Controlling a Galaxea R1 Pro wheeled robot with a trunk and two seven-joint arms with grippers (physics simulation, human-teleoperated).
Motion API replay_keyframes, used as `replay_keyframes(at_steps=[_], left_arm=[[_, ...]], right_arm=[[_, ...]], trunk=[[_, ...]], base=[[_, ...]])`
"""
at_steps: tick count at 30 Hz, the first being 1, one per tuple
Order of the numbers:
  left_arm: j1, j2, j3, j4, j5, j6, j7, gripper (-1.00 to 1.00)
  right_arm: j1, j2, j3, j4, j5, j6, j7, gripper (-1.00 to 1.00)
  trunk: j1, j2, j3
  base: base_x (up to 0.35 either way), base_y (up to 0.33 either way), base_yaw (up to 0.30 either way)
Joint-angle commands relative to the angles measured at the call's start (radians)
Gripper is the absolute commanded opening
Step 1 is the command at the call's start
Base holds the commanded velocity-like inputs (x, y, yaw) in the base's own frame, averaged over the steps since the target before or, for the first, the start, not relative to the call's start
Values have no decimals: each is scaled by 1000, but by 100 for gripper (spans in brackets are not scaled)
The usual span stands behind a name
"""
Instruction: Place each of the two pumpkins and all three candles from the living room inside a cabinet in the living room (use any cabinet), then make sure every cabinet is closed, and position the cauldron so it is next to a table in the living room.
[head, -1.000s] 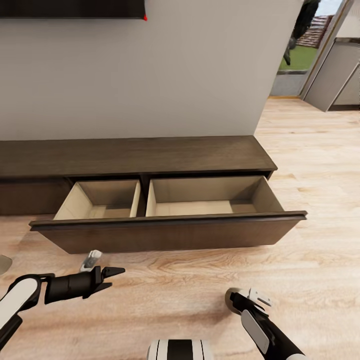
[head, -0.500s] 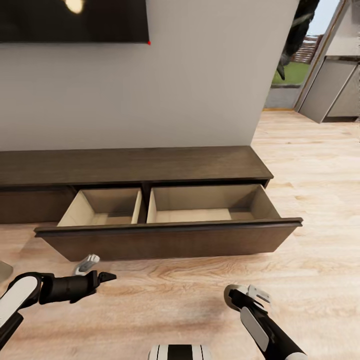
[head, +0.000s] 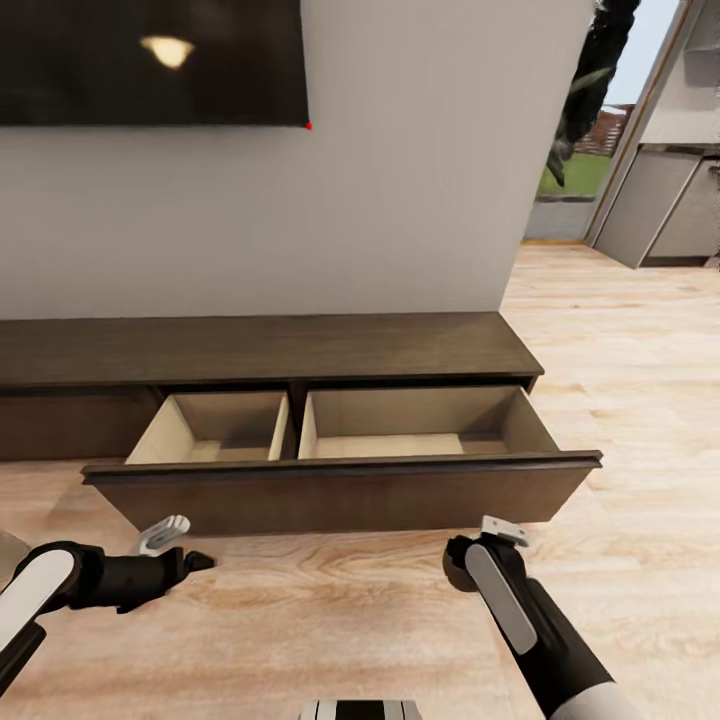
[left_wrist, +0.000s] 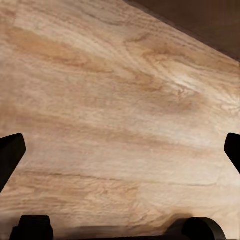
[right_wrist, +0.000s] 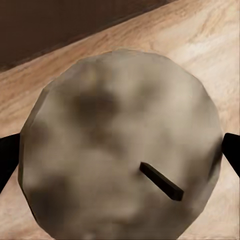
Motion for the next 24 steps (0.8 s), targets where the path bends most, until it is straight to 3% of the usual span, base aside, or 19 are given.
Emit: replay_keyframes(at_steps=[1, 6, 10, 13, 19, 24], left_arm=[[-1, 1, -1, -1, 11, -1, 38, 100], [-2, 1, 9, -1, -1, -2, 140, 100], [-2, -7, 18, -1, -121, -4, 163, 100], [-2, -16, 29, -1, -164, -4, 163, 100], [-2, -18, 78, 0, -181, -3, 164, 100], [-2, -17, 88, 0, -183, -3, 166, 100]], right_arm=[[-1, 3, 2, -17, -5, 31, -21, -100], [-1, 14, 3, -36, -12, 71, -38, -100], [-1, 17, 5, -39, -13, 80, -39, -100], [-1, 30, 5, -39, -13, 83, -40, -100], [-1, 49, 6, -41, -13, 124, -39, -100], [-1, 58, 7, -41, -13, 131, -39, -100]], trunk=[[-1, 0, 3], [-3, 1, 22], [-3, 1, 26], [-3, 1, 26], [-3, 1, 26], [-3, 1, 26]], base=[[0, 0, 0], [0, 0, 26], [0, 0, 219], [0, 0, 276], [0, 0, 288], [0, 32, 289]])
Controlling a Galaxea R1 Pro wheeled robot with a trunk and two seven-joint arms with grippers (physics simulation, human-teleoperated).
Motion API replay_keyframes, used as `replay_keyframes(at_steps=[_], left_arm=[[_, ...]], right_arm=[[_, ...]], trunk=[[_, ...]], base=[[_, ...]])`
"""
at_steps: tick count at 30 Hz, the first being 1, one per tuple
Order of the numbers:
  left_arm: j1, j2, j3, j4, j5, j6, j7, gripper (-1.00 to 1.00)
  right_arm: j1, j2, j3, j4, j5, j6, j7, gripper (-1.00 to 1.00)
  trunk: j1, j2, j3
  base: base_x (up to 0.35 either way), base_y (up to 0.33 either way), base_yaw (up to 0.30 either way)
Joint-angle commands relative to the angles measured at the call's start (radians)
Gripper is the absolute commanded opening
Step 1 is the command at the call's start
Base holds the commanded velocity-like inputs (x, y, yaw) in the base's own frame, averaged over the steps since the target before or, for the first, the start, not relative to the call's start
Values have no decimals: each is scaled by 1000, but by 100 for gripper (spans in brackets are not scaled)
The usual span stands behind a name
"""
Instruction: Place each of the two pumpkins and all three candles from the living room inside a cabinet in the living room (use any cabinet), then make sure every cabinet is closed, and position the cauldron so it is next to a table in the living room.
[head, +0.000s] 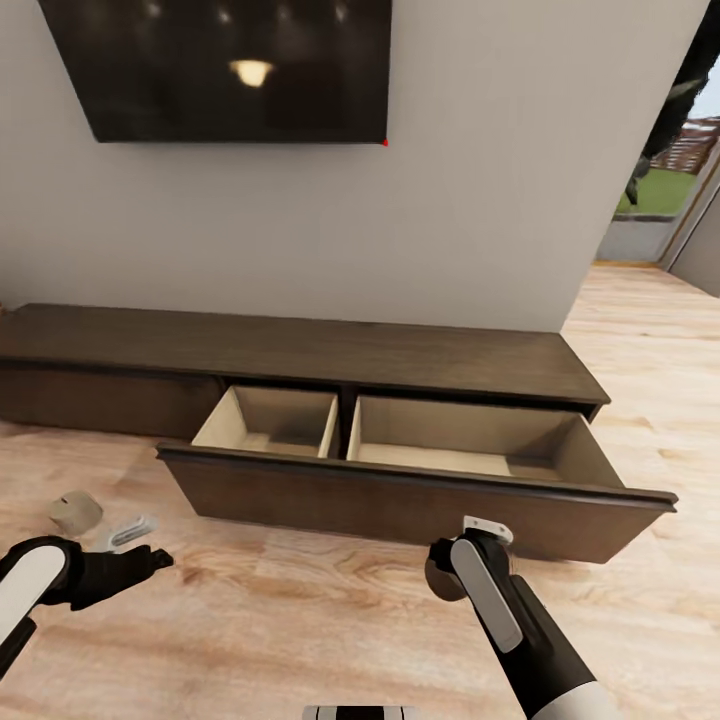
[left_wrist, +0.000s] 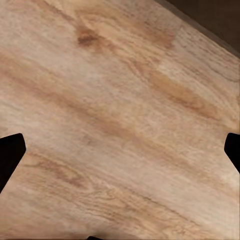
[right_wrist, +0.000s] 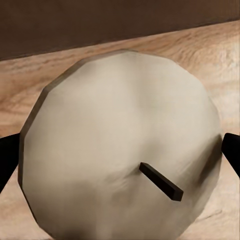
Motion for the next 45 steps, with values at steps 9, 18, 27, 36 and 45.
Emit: replay_keyframes(at_steps=[9, 18, 27, 36, 45], left_arm=[[-2, 1, 0, 0, 9, 1, 8, 100], [-1, 1, 0, 0, 9, 1, 5, 100], [-1, 2, 0, 0, 9, 1, 3, 100], [-1, 2, 25, 0, 10, 3, 1, 100], [0, 3, 37, 0, 9, 4, 1, 100]], right_arm=[[-1, 1, 1, -4, -43, 2, -7, -100], [-1, 1, 1, -27, -49, 0, -3, -100], [-1, 1, 1, -25, -49, -2, 0, -100], [-1, 1, 1, -26, -50, -3, 2, -100], [-1, 1, 2, -24, -50, -3, 9, -100]], trunk=[[0, 0, -1], [0, 0, -1], [0, 0, -1], [0, 0, 8], [0, 0, 15]], base=[[0, 251, 114], [0, 252, 2], [0, 121, -3], [0, 306, -181], [0, 328, -136]])
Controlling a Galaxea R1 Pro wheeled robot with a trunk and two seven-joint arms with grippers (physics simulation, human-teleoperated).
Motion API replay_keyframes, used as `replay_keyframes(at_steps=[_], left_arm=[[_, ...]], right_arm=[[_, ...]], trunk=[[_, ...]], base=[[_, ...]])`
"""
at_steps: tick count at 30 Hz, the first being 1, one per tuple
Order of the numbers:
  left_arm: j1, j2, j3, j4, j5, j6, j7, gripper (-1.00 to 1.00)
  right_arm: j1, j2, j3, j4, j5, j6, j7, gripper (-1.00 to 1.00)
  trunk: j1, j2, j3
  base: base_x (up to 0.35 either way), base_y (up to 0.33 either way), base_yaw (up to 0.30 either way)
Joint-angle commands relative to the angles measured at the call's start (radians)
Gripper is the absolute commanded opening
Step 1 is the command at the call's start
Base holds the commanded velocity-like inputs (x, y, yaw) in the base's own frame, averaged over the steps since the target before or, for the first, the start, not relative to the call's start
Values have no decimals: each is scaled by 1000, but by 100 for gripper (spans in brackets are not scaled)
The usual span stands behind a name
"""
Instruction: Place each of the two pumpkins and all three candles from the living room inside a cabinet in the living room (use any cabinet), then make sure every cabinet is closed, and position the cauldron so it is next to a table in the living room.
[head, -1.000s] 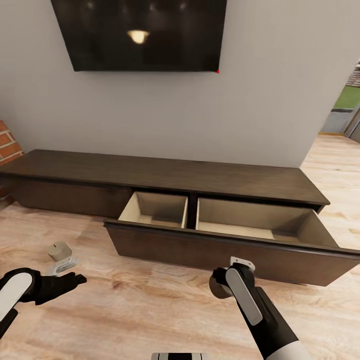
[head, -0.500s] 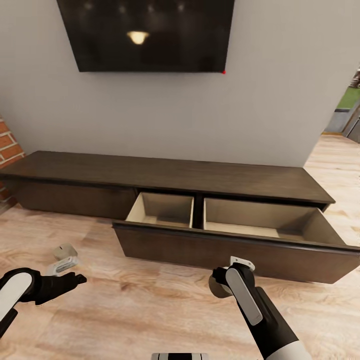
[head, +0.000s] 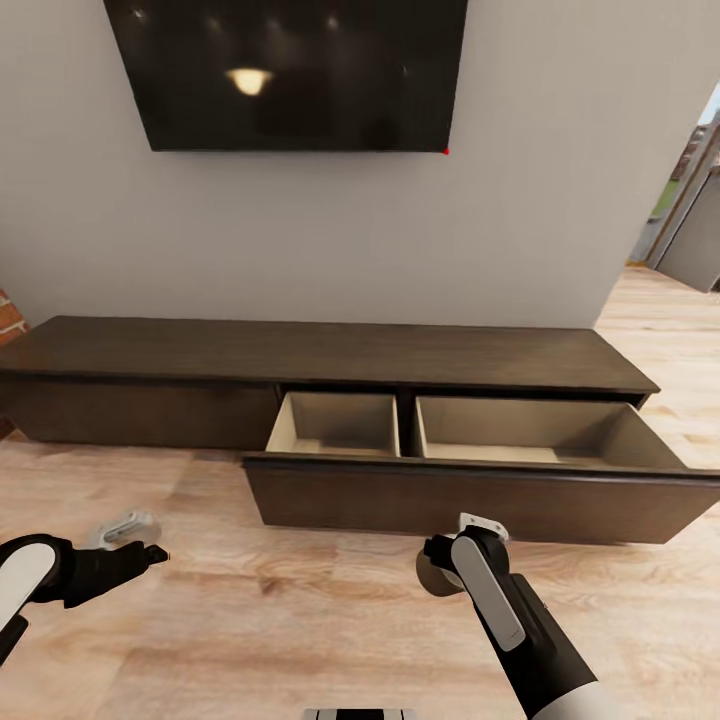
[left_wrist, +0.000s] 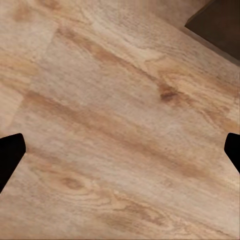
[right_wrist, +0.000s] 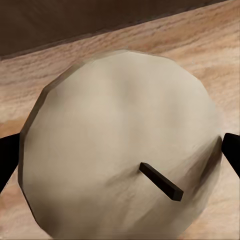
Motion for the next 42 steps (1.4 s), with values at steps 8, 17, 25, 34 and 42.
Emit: replay_keyframes(at_steps=[8, 17, 25, 34, 42], left_arm=[[-1, 0, -1, 0, 10, -1, 11, 100], [-1, 1, 1, 2, 6, -4, 24, 100], [-1, 1, 3, 3, 6, -4, 26, 100], [0, 3, 3, 3, 5, -4, 26, 100], [-1, 1, 52, 7, 3, -4, 23, 100]], right_arm=[[-1, 0, 1, 3, -8, 2, 3, -100], [-1, 0, -1, 7, -8, 3, 10, -100], [-1, 0, -1, 7, -8, 3, 10, -100], [-1, 0, -1, 7, -9, 3, 12, -100], [-1, 0, 0, 7, -9, 4, 11, -100]], trunk=[[0, 0, 2], [0, 0, 2], [0, 0, 2], [0, 0, 6], [0, 0, 7]], base=[[27, 318, -185], [47, 114, -54], [165, 267, -25], [99, 309, -155], [20, 223, -88]])
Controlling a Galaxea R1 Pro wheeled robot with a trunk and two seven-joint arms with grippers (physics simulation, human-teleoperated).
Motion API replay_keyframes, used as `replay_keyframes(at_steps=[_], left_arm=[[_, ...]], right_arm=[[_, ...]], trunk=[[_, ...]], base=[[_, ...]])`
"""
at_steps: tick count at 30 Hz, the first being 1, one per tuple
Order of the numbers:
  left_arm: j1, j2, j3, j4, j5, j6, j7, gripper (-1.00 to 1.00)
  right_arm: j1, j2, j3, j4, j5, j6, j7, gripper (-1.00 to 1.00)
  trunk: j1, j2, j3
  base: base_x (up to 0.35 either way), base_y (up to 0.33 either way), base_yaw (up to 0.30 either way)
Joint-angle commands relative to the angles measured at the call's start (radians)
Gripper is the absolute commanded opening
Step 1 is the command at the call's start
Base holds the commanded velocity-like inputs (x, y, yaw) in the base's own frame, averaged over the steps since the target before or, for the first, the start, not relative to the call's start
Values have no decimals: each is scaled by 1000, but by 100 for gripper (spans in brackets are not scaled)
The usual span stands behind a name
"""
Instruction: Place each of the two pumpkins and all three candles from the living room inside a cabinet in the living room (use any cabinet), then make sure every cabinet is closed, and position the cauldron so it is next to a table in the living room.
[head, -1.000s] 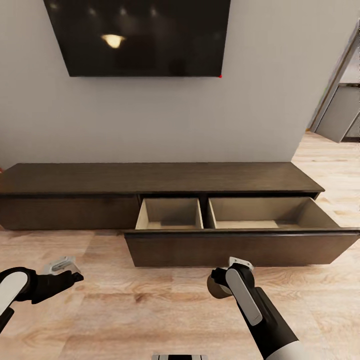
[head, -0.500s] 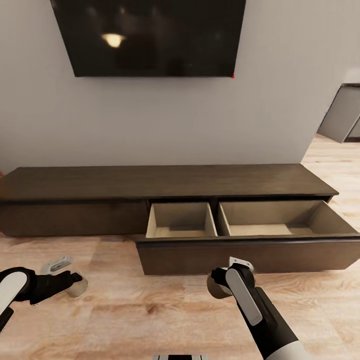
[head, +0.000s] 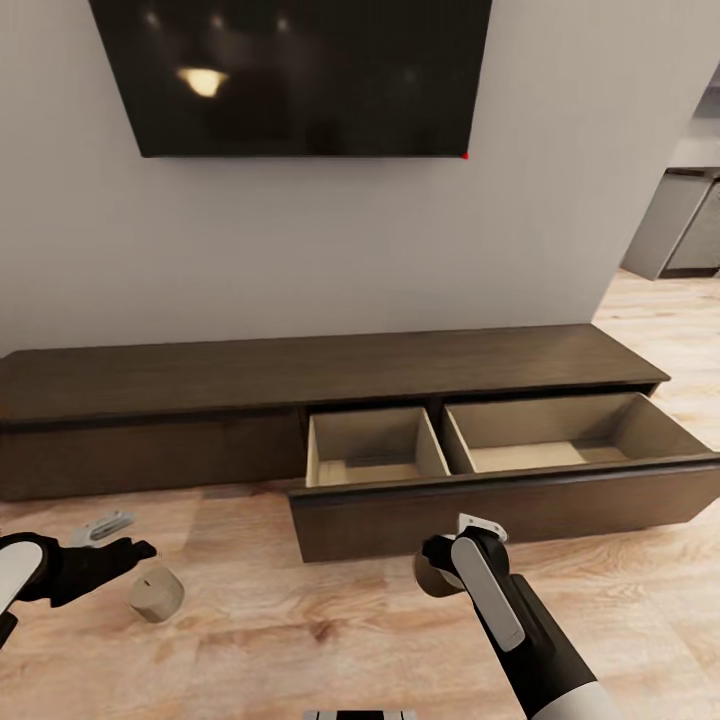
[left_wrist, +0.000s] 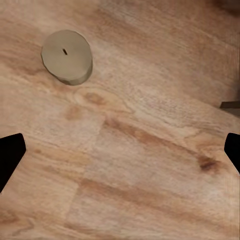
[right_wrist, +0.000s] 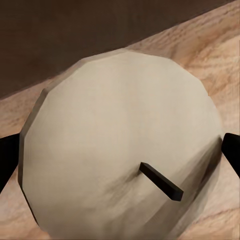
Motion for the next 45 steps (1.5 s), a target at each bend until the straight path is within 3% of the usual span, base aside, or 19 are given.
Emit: replay_keyframes(at_steps=[1, 15, 20, 25, 29, 34, 35, 37, 42, 45], left_arm=[[0, 0, 2, 0, 10, 2, 10, 100], [0, 0, 5, 4, 10, 2, 13, 100], [-1, 0, 6, 9, -3, -3, 11, 100], [-2, 4, 9, 49, -70, -49, 4, 100], [-4, 6, 16, 91, -90, -70, -2, 100], [-45, 4, 16, 193, -101, -112, -13, 100], [-54, 4, 16, 217, -111, -116, -30, 100], [-68, 2, 16, 252, -150, -121, -93, 100], [-77, 2, 17, 295, -290, -139, -286, 100], [-78, 1, 17, 299, -322, -142, -327, 100]], right_arm=[[-1, 0, 1, -4, -10, 2, -10, -100], [-1, -1, 0, -6, -9, 9, -11, -100], [-1, 0, -9, 1, -12, 98, -13, -100], [-1, -4, -16, 1, -18, 221, -18, -100], [-1, -7, -16, -8, -88, 249, -20, -100], [-1, -9, -11, -29, -283, 252, -21, -100], [-1, -10, -9, -44, -303, 252, -21, -100], [0, -11, -8, -85, -326, 252, -21, -100], [1, -21, -6, -136, -370, 252, -13, -100], [1, -32, -3, -141, -442, 252, -8, -100]], trunk=[[0, 0, -1], [0, 0, -1], [0, 0, -1], [0, 0, -1], [0, 0, -1], [0, 0, -1], [0, 0, -1], [0, 0, -1], [0, 0, -1], [0, 0, -1]], base=[[79, 219, -7], [106, 103, -1], [8, 6, 0], [1, 0, 0], [0, 0, 0], [0, 0, 0], [0, 0, 0], [0, 0, 0], [0, 0, 0], [0, 0, 0]])
